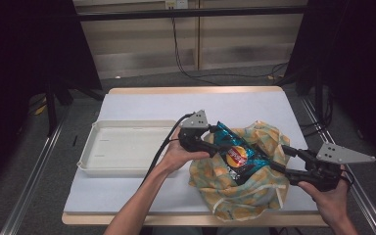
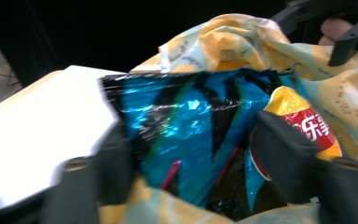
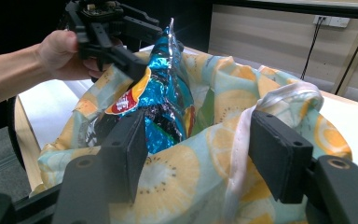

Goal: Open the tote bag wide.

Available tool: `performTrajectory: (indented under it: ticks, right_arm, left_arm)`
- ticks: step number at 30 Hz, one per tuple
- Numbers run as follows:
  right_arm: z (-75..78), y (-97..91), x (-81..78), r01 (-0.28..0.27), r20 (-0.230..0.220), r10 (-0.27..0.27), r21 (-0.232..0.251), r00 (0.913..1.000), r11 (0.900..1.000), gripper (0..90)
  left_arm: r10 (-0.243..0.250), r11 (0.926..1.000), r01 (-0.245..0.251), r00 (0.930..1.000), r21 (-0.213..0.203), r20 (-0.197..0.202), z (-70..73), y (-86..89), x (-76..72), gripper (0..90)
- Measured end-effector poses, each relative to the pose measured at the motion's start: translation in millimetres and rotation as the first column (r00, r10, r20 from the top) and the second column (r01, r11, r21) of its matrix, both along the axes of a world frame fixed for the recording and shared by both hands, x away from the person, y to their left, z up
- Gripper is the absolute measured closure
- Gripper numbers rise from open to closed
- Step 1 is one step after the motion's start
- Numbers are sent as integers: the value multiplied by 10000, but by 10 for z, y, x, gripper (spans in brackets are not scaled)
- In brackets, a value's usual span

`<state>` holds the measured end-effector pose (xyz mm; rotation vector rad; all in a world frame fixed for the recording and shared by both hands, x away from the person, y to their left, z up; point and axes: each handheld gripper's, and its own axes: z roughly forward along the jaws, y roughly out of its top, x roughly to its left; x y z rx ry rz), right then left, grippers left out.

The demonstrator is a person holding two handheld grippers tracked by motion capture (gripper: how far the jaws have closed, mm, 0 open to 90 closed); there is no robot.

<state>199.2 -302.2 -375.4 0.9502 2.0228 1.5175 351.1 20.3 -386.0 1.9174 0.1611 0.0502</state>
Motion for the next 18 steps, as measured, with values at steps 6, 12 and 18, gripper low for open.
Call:
performTrajectory:
  ticks: [6,12,18]
  right_arm:
    - [-3,-30,3,68,-33,-68,44,10000,10000,382]
    - [-9,-18,10,64,-83,-64,14,9999,10000,379]
    - [-33,-15,13,58,-169,-57,45,9998,10000,379]
  left_arm:
    - [-10,9990,3,9999,456,157,5,68,-12,662]
    - [45,9986,-46,10000,532,16,24,79,-34,836]
    - [25,9992,-18,9998,389,-174,72,121,-42,888]
